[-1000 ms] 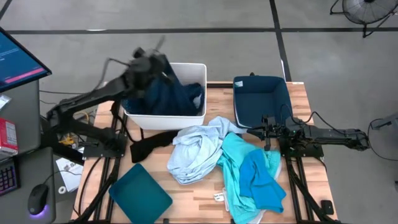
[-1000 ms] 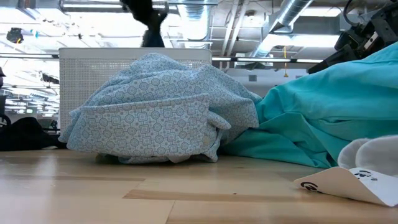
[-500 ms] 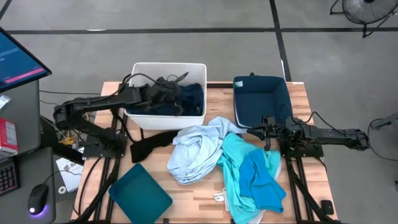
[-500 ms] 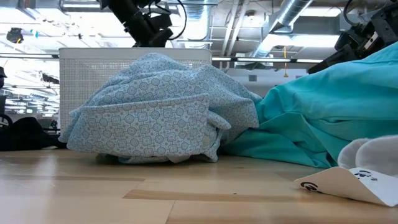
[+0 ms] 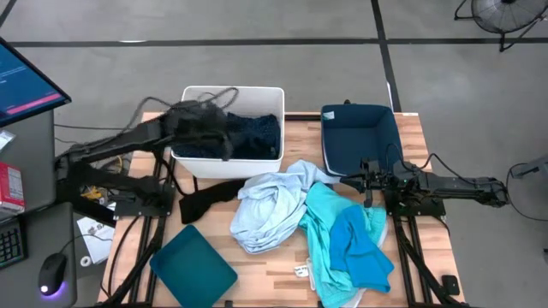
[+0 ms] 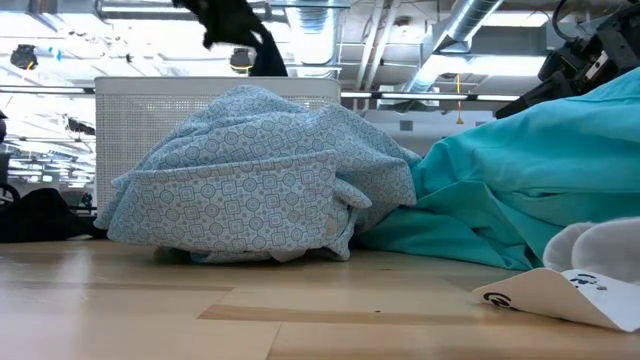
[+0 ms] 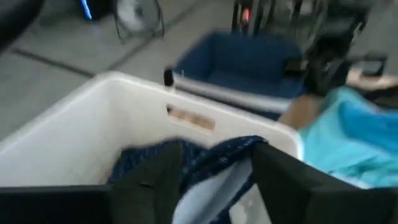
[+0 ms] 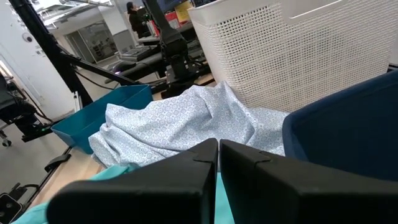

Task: Pick & Place Cloths
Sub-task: Put the dark blue patterned shirt into the white bin

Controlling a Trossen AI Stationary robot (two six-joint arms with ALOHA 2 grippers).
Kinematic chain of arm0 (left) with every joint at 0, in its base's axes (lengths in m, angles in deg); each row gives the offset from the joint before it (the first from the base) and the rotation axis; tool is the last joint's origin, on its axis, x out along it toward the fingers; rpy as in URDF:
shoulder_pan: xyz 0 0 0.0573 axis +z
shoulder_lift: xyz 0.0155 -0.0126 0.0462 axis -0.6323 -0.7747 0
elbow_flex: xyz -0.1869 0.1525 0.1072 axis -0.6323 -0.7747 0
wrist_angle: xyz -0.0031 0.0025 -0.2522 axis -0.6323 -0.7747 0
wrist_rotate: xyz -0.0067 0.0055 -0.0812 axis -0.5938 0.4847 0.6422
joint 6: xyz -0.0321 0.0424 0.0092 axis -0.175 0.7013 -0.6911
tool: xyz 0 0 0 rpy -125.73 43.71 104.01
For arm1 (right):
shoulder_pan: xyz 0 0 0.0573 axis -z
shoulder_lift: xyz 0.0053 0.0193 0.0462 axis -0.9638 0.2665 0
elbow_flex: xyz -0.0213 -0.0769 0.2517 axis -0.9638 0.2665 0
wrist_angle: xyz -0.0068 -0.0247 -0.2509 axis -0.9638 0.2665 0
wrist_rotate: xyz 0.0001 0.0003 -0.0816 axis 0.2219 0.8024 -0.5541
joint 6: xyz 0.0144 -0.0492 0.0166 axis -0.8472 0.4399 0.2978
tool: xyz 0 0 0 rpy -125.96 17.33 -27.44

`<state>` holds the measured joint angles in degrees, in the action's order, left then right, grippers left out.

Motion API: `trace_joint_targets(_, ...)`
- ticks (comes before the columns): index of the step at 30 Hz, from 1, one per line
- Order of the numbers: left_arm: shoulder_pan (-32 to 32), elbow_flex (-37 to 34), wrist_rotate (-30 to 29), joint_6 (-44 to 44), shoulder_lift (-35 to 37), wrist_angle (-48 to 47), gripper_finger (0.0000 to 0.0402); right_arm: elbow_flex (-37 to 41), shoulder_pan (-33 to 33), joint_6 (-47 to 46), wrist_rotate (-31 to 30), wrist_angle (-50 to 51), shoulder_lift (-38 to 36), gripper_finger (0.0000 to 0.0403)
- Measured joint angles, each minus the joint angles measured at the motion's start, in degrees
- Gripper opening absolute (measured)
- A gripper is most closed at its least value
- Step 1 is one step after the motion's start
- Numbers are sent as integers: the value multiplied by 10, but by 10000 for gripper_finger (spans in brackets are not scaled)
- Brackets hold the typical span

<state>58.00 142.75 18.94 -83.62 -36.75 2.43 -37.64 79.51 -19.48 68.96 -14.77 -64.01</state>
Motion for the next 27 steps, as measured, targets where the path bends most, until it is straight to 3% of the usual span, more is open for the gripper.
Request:
trace_joint_targets(4,-11,1,-89,-4,73,-2,240,0,0,0,0,0,0,16)
trace_joint_targets(7,-10,1,-100,-4,97,-6,263,0,0,-1,0,0,0,16)
trace_joint_targets(13,29,1,-170,-16,55,-111,267,0,0,0,-4,0,0,16)
trace_joint_targets(15,57,1,-136,-48,26,-156,267,0,0,0,-4,0,0,16)
trace_joint_targets(21,117,1,61,-137,-37,-198,273,0,0,0,-4,0,0,16)
trace_joint_targets(27,121,34,80,-147,-37,-249,273,0,0,-1,-4,-1,0,16)
